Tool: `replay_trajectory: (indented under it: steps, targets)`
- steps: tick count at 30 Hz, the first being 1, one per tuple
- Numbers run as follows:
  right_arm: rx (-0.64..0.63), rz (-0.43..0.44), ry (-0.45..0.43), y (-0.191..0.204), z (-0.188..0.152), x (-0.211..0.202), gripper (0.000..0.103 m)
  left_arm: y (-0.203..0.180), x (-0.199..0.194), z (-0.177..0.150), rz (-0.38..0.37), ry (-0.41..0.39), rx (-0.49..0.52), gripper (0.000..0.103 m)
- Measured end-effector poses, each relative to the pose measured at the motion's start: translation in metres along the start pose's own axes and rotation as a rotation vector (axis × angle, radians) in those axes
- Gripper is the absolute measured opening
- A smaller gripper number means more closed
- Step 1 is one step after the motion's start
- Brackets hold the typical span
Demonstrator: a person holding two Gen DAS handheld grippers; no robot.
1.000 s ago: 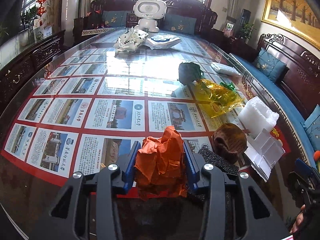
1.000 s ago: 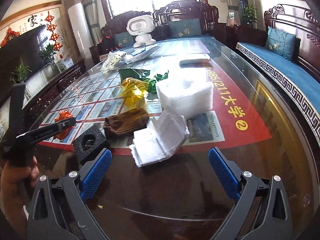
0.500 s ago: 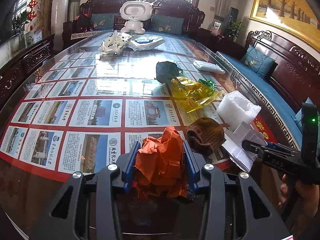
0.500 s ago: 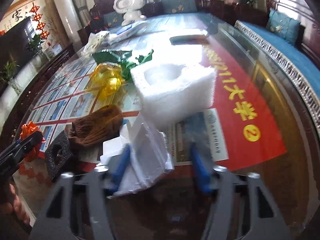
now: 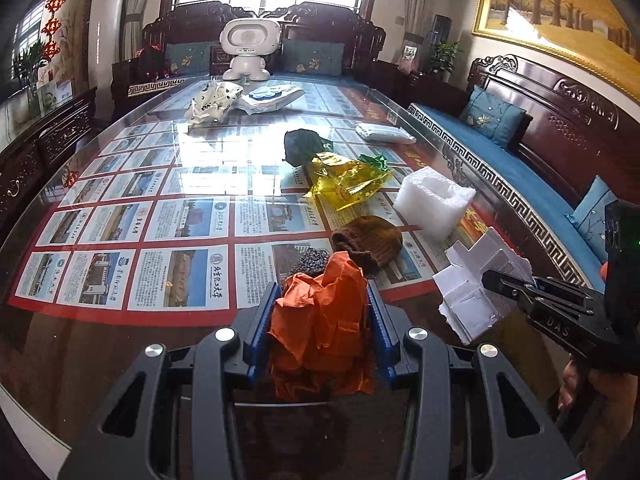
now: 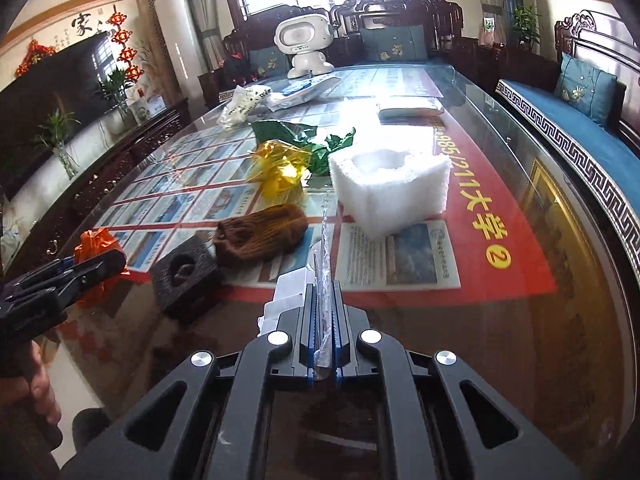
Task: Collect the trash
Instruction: 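Carry both items over the yellow bin and open both tools to drop them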
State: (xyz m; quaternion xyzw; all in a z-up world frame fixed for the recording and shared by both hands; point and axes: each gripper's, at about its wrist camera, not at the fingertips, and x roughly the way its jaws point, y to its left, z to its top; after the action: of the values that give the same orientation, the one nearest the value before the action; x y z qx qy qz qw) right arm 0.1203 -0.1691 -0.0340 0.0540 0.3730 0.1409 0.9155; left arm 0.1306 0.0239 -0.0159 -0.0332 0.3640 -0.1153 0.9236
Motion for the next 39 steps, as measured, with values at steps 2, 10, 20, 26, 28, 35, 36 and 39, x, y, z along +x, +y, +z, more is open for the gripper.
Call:
replay_trajectory:
  steps: [2,10,20,26,28,35,36,39]
  targets:
    - [-0.002,0.014,-0.007,0.006,-0.009,-0.014,0.007,-0.005,-0.012,-0.008,-0.005,-0.003,0.012,0.043]
    - [-0.082,0.049,-0.046,0.043,-0.046,-0.072,0.007,-0.022,-0.058,-0.049,-0.019,0.001,0.043,0.043]
    - [-0.138,0.077,0.016,0.071,-0.143,-0.126,0.007,-0.05,-0.106,-0.132,-0.06,0.061,0.126,0.043]
    - [-0.128,0.071,0.119,0.072,-0.208,-0.122,0.007,-0.06,-0.103,-0.192,-0.082,0.148,0.155,0.043]
    - [-0.113,0.074,0.16,0.071,-0.229,-0.117,0.007,-0.062,-0.096,-0.214,-0.092,0.194,0.16,0.043]
    - [-0.066,0.065,0.243,0.066,-0.272,-0.102,0.007,-0.06,-0.071,-0.269,-0.107,0.324,0.155,0.043]
    - [-0.064,0.062,0.256,0.067,-0.277,-0.099,0.007,-0.06,-0.067,-0.275,-0.106,0.34,0.154,0.043]
    - [-0.064,0.053,0.287,0.066,-0.284,-0.09,0.007,-0.058,-0.054,-0.29,-0.108,0.383,0.145,0.043]
